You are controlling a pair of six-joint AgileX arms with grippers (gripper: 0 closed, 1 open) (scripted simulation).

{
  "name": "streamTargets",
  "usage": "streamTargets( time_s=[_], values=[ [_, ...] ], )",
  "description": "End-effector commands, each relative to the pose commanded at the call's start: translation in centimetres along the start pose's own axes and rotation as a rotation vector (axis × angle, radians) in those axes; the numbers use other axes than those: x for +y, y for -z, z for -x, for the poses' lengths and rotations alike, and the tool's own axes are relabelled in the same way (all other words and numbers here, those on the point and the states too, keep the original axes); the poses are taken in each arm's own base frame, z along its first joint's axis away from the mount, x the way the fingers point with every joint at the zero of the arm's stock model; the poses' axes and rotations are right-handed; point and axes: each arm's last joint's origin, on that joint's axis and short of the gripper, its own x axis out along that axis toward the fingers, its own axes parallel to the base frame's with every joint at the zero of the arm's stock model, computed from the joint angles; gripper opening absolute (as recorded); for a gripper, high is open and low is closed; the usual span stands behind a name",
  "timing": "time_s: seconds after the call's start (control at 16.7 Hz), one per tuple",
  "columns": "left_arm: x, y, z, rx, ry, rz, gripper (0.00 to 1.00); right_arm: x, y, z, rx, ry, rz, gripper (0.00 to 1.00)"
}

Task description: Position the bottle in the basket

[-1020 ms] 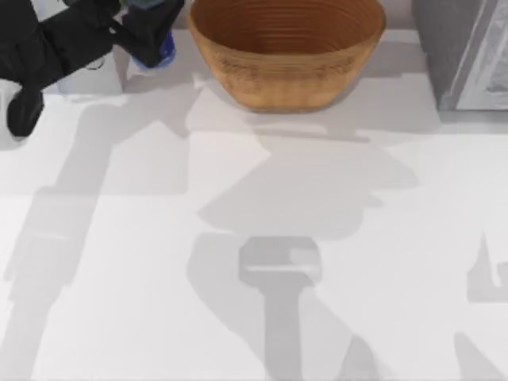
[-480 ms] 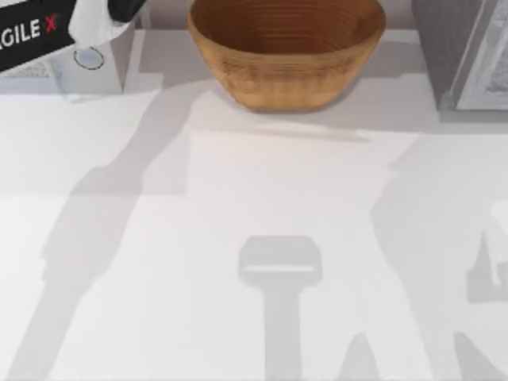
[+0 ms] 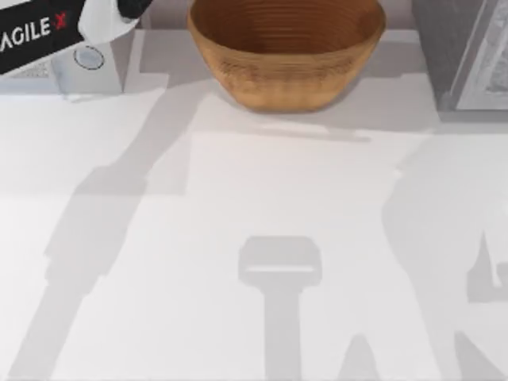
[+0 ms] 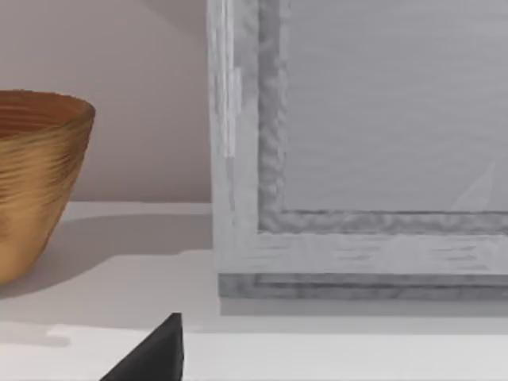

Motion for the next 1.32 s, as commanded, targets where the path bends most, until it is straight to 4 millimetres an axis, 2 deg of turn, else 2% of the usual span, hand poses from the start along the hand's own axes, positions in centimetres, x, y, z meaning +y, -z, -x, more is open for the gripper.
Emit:
streamTargets(
  time_s=[0.42, 0.72, 1.32],
  values=[
    [0.1, 3.2, -4.8, 0.001, -0.004, 0.003, 0.00, 0.0, 0.0, 0.0, 0.000, 0.000, 0.000, 1.00],
    [0.0, 3.5, -5.1, 0.003, -0.005, 0.004, 0.00, 0.0, 0.0, 0.0, 0.000, 0.000, 0.000, 1.00],
    [0.0, 3.5, -5.1, 0.003, -0.005, 0.004, 0.75, 0.0, 0.0, 0.0, 0.000, 0.000, 0.000, 1.00]
  ],
)
